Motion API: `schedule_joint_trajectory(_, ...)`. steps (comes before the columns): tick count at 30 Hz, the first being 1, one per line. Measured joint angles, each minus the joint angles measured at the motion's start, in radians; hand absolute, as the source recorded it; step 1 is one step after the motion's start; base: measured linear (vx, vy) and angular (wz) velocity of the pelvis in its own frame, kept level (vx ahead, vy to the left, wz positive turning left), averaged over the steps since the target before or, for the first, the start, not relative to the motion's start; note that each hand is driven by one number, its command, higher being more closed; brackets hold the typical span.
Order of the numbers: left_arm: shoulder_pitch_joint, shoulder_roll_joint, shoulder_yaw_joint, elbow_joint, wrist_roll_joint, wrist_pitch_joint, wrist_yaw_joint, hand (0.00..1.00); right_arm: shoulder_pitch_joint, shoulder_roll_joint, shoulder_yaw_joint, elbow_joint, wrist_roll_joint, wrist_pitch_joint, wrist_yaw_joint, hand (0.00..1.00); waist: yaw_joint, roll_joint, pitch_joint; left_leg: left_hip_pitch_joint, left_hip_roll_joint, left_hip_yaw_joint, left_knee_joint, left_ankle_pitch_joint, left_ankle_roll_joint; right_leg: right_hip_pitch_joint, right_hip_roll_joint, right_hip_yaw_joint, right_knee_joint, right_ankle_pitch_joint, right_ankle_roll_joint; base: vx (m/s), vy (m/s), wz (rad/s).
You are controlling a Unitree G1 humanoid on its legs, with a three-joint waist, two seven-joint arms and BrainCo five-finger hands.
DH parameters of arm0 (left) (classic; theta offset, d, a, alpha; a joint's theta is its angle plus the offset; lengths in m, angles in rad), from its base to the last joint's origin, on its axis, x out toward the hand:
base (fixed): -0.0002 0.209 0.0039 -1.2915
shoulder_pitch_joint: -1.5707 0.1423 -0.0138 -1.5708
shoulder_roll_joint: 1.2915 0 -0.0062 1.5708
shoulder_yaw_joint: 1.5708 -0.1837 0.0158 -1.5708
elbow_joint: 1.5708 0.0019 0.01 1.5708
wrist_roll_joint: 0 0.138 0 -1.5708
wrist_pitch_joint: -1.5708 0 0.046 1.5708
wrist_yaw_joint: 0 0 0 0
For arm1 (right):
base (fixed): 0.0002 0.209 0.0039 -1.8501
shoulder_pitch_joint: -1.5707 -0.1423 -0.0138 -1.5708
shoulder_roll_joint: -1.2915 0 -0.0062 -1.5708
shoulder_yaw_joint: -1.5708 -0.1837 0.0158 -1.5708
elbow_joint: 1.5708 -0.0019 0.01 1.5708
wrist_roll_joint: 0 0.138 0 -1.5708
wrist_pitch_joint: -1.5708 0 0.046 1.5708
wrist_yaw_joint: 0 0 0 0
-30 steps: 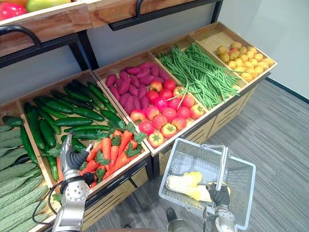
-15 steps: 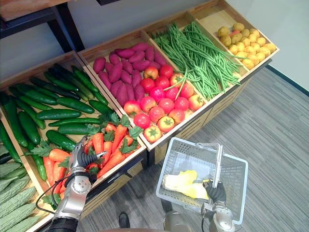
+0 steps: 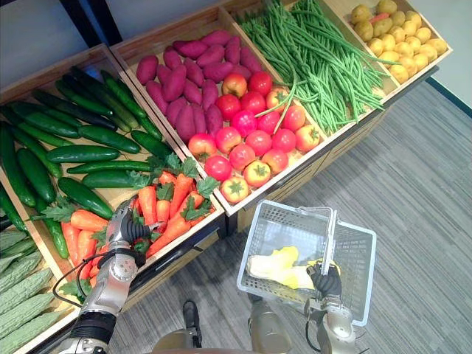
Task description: Pick vegetable in the basket
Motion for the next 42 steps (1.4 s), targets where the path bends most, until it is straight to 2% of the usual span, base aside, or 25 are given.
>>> schedule_joint_trajectory(5, -0.030, 0.010, -0.008, 0.024, -0.047, -0.002, -0.005, 1.00, -0.007, 0.000, 0.000, 0.000, -0.001, -0.002, 0.000, 1.00, -0.008, -0.010, 0.010, 0.005, -0.001, 0.002, -0.002, 0.000, 0.000, 0.007, -0.001, 0.000, -0.012, 0.002, -0.001, 0.02, -0.001, -0.03)
schedule_joint_trajectory(8, -0.020, 0.005, -0.011, 0.022, -0.077, -0.003, -0.004, 1.00, -0.010, 0.000, -0.001, 0.000, -0.003, -0.002, 0.001, 1.00, -0.027, -0.012, 0.016, 0.024, 0.001, 0.002, -0.017, 0.000, 0.000, 0.027, -0.003, 0.000, -0.027, 0.003, -0.001, 0.07, 0.019, 0.00)
schedule_joint_trajectory(13, -0.003, -0.026, -0.009, -0.014, -0.158, -0.011, -0.004, 1.00, -0.006, 0.001, -0.011, 0.001, -0.005, -0.002, 0.005, 1.00, -0.029, -0.012, 0.017, 0.047, 0.001, 0.003, -0.030, 0.000, 0.000, 0.050, -0.005, 0.001, -0.042, 0.003, -0.001, 0.04, 0.015, -0.01)
schedule_joint_trajectory(17, 0.044, -0.049, -0.004, -0.101, -0.210, -0.018, 0.000, 1.00, 0.000, 0.003, -0.022, 0.001, -0.020, -0.002, 0.007, 1.00, -0.028, -0.011, 0.017, 0.072, 0.000, 0.001, -0.032, 0.000, 0.000, 0.078, -0.007, -0.001, -0.048, 0.003, -0.001, 0.02, 0.009, 0.01)
schedule_joint_trajectory(25, 0.095, -0.065, 0.012, -0.262, -0.213, -0.028, 0.055, 1.00, 0.003, 0.003, -0.028, 0.001, -0.020, -0.002, 0.011, 1.00, -0.026, -0.007, 0.015, 0.096, -0.002, -0.016, -0.032, 0.000, 0.000, 0.109, -0.010, -0.010, -0.051, 0.003, -0.001, -0.01, 0.005, 0.05)
schedule_joint_trajectory(27, 0.110, -0.066, 0.012, -0.308, -0.209, -0.044, 0.073, 1.00, 0.004, 0.003, -0.029, 0.001, -0.020, -0.003, 0.011, 1.00, -0.026, 0.000, 0.011, 0.096, -0.002, -0.020, -0.031, 0.000, 0.000, 0.111, -0.010, -0.012, -0.051, 0.003, -0.001, -0.01, 0.001, 0.03)
schedule_joint_trajectory(35, 0.135, -0.073, 0.011, -0.453, -0.172, -0.058, 0.112, 1.00, 0.009, 0.003, -0.029, 0.014, -0.019, -0.003, 0.010, 1.00, -0.026, 0.013, -0.001, 0.115, -0.001, -0.030, -0.028, 0.000, 0.000, 0.143, -0.013, -0.026, -0.060, 0.003, -0.001, 0.01, 0.004, 0.06)
schedule_joint_trajectory(38, 0.195, -0.121, 0.012, -0.534, -0.173, -0.078, 0.125, 1.00, 0.023, 0.003, -0.032, 0.014, -0.019, -0.003, 0.006, 1.00, -0.024, 0.038, -0.031, 0.121, -0.001, -0.037, -0.035, 0.000, 0.000, 0.150, -0.013, -0.042, -0.061, 0.003, -0.001, 0.00, 0.001, 0.06)
schedule_joint_trajectory(42, 0.268, -0.165, -0.003, -0.629, -0.184, -0.110, 0.127, 1.00, 0.035, 0.003, -0.032, 0.014, -0.019, -0.003, -0.001, 1.00, -0.023, 0.057, -0.060, 0.140, 0.001, -0.037, -0.036, 0.000, 0.000, 0.169, -0.011, -0.044, -0.062, 0.002, -0.001, 0.00, 0.000, 0.00)
